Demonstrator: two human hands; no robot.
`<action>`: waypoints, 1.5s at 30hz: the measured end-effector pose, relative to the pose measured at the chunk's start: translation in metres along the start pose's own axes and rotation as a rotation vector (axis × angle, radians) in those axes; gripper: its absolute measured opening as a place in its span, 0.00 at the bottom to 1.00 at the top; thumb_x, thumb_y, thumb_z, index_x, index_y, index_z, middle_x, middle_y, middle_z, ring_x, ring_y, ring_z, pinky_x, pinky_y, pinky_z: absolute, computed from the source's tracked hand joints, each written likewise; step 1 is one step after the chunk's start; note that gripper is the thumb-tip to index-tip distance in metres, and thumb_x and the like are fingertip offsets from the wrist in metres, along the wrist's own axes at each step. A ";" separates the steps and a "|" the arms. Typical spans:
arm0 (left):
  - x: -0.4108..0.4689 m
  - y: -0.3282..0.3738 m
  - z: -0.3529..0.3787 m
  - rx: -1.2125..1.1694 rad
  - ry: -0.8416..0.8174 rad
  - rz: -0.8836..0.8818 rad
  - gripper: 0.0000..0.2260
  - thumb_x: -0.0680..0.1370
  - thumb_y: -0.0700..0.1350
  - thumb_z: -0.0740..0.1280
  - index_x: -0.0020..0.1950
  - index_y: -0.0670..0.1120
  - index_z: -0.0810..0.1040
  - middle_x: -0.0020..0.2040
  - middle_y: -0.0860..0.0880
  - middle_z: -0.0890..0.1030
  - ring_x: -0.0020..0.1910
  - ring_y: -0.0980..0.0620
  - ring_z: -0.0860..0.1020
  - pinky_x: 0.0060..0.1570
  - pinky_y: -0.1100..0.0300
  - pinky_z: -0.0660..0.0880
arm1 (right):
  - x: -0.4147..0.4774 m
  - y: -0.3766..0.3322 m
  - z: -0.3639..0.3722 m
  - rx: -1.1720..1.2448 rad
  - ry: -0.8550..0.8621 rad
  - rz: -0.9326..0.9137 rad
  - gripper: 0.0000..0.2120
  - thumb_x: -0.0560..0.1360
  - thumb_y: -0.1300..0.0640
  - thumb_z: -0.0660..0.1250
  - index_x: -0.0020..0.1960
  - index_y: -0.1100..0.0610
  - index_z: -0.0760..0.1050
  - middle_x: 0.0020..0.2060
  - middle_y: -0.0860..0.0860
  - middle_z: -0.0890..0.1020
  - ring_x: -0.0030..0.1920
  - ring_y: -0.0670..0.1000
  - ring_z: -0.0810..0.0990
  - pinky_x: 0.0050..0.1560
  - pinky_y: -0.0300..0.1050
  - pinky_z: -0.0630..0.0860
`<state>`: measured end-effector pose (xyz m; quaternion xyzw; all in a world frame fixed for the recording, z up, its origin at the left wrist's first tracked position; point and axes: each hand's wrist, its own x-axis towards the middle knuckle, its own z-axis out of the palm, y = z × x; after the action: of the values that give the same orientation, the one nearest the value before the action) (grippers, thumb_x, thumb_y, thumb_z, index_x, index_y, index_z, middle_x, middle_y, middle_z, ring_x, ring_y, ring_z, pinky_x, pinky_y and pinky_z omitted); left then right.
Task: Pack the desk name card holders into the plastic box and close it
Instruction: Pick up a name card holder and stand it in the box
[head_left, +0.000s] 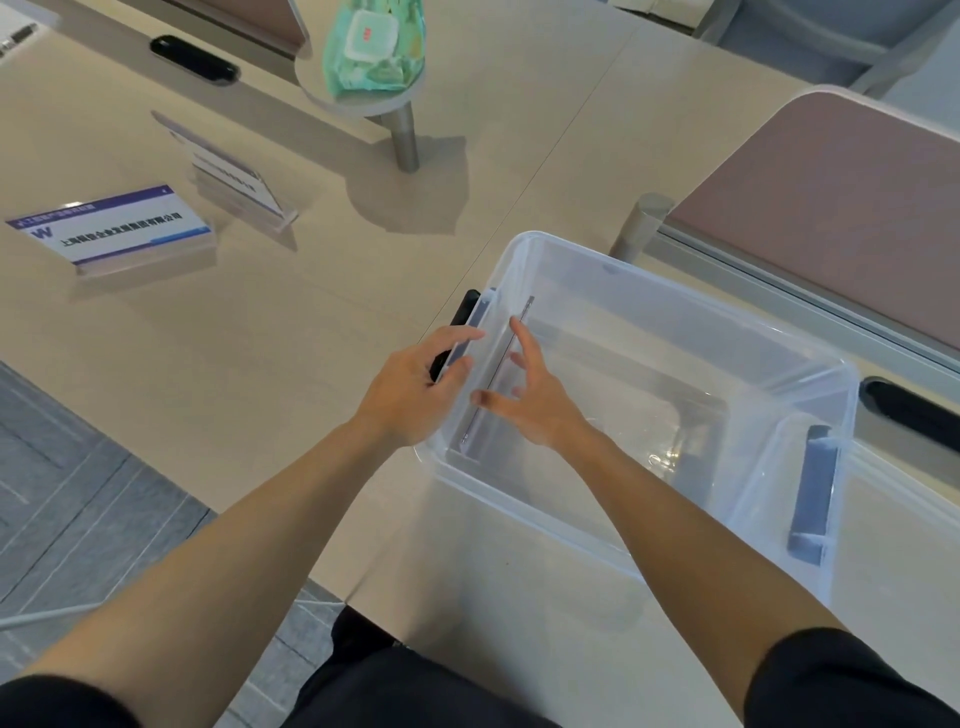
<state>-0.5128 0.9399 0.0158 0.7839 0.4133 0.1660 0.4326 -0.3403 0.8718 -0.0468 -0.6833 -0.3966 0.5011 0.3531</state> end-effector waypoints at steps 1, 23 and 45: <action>0.001 -0.001 0.000 0.006 0.001 0.000 0.12 0.81 0.51 0.61 0.64 0.62 0.73 0.60 0.65 0.77 0.49 0.38 0.80 0.50 0.44 0.78 | 0.000 -0.001 0.001 0.003 -0.001 0.002 0.50 0.69 0.44 0.77 0.77 0.33 0.45 0.78 0.47 0.61 0.77 0.51 0.61 0.72 0.56 0.68; -0.036 0.107 0.045 0.021 -0.306 0.394 0.08 0.76 0.47 0.64 0.52 0.50 0.80 0.45 0.52 0.83 0.44 0.49 0.80 0.47 0.57 0.76 | -0.315 -0.066 -0.066 -0.568 0.744 0.437 0.13 0.79 0.46 0.65 0.56 0.52 0.81 0.48 0.50 0.83 0.47 0.52 0.81 0.50 0.47 0.77; -0.196 0.309 0.322 0.334 -0.875 0.734 0.09 0.79 0.47 0.62 0.57 0.51 0.77 0.46 0.54 0.78 0.49 0.49 0.78 0.50 0.57 0.76 | -0.650 0.126 -0.132 -0.427 1.128 0.803 0.10 0.77 0.49 0.67 0.54 0.51 0.82 0.47 0.53 0.85 0.45 0.55 0.81 0.47 0.50 0.80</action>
<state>-0.2763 0.5231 0.1036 0.9286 -0.0811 -0.1012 0.3477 -0.3084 0.2233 0.1384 -0.9848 0.0383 0.0751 0.1517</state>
